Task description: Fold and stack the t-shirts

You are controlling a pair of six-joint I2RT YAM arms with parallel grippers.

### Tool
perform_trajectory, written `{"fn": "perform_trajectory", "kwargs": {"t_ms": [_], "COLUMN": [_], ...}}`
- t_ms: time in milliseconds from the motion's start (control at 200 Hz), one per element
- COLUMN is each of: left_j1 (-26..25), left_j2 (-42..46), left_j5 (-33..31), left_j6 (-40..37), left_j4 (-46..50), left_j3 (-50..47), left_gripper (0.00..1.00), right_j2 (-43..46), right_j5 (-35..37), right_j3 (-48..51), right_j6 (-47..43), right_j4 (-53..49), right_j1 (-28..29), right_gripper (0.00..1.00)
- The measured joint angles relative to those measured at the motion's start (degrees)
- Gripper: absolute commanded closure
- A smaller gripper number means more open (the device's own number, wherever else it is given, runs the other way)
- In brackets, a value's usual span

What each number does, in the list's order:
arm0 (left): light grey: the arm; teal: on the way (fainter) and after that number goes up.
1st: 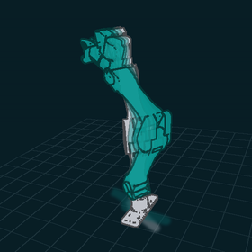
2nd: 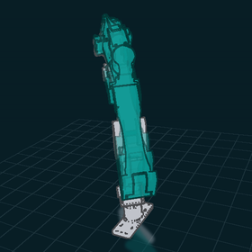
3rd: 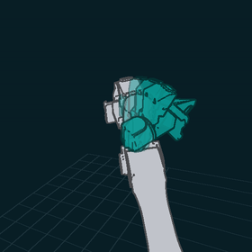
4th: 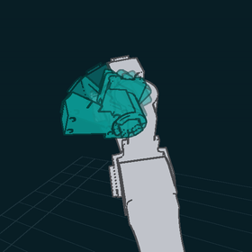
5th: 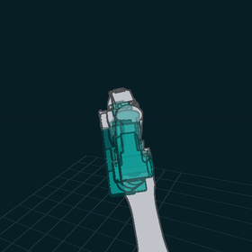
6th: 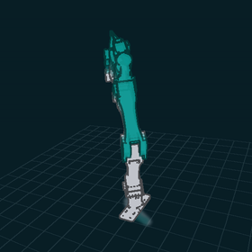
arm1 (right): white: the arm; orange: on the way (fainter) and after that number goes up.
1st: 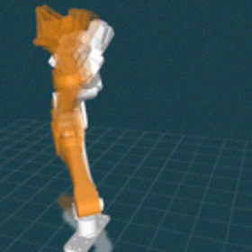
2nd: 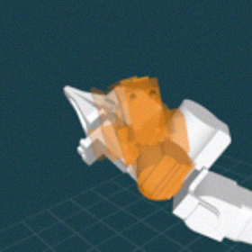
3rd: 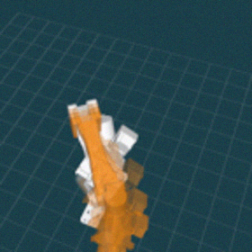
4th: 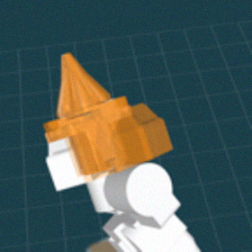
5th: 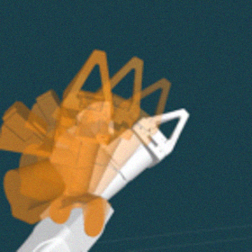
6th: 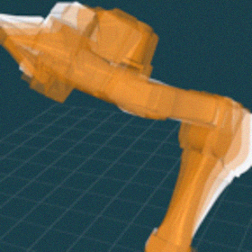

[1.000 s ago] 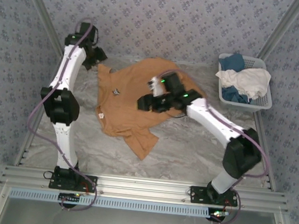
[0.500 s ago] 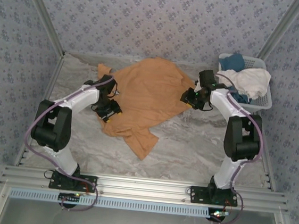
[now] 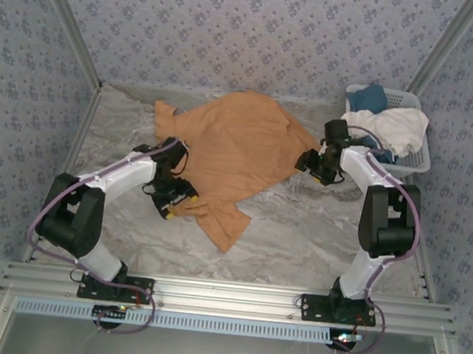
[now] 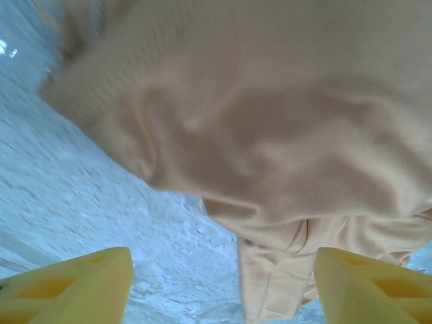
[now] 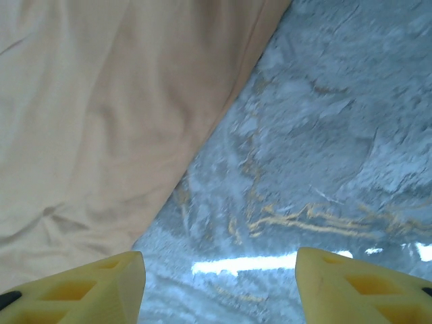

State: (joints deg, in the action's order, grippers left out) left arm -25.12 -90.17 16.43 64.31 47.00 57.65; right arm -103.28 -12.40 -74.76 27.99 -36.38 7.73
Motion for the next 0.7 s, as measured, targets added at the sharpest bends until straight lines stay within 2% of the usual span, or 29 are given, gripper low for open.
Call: {"fn": "perform_trajectory", "kwargs": {"t_ms": [130,235,295,385,445,525,575,635,699], "left_j1": [-4.4,-5.9,-6.2,-6.4,-6.4,-6.1,-5.9,-5.2,-4.2], "left_j2": [-1.6,-3.6,-5.6,-8.9,-10.2,-10.6,-10.6,-10.5,-9.9], "left_j5": [1.8,2.3,2.3,1.8,1.4,0.8,0.3,-0.6,-1.5], "left_j6": [5.3,9.1,10.4,11.0,11.1,11.6,10.7,10.4,9.7], "left_j4": [-4.3,-8.6,-10.1,-11.4,-12.4,-12.7,-12.9,-13.0,-12.9], "left_j3": [-0.1,0.0,0.4,1.6,1.7,1.9,1.9,1.9,1.9], "left_gripper": [0.26,0.28,0.34,0.5,0.61,0.77,0.85,1.0,1.0], "right_j2": [-4.8,-9.4,-11.8,-15.6,-18.2,-21.0,-22.0,-22.6,-22.5], "right_j5": [1.5,2.3,2.9,3.3,3.3,3.4,3.1,2.6,2.5], "right_j3": [-3.3,-6.8,-9.0,-12.9,-15.6,-18.8,-20.4,-21.4,-21.1], "right_j6": [-0.4,-0.6,-0.7,-0.6,-0.5,-1.0,-0.7,-1.0,-0.4], "right_j4": [0.2,0.7,0.9,1.0,1.3,0.8,0.3,0.5,0.5], "right_j1": [-0.1,-0.1,-0.1,-0.1,0.1,0.3,0.3,0.7,1.2], "right_gripper": [0.37,0.38,0.39,0.45,0.52,0.74,0.84,1.0,1.0]}}
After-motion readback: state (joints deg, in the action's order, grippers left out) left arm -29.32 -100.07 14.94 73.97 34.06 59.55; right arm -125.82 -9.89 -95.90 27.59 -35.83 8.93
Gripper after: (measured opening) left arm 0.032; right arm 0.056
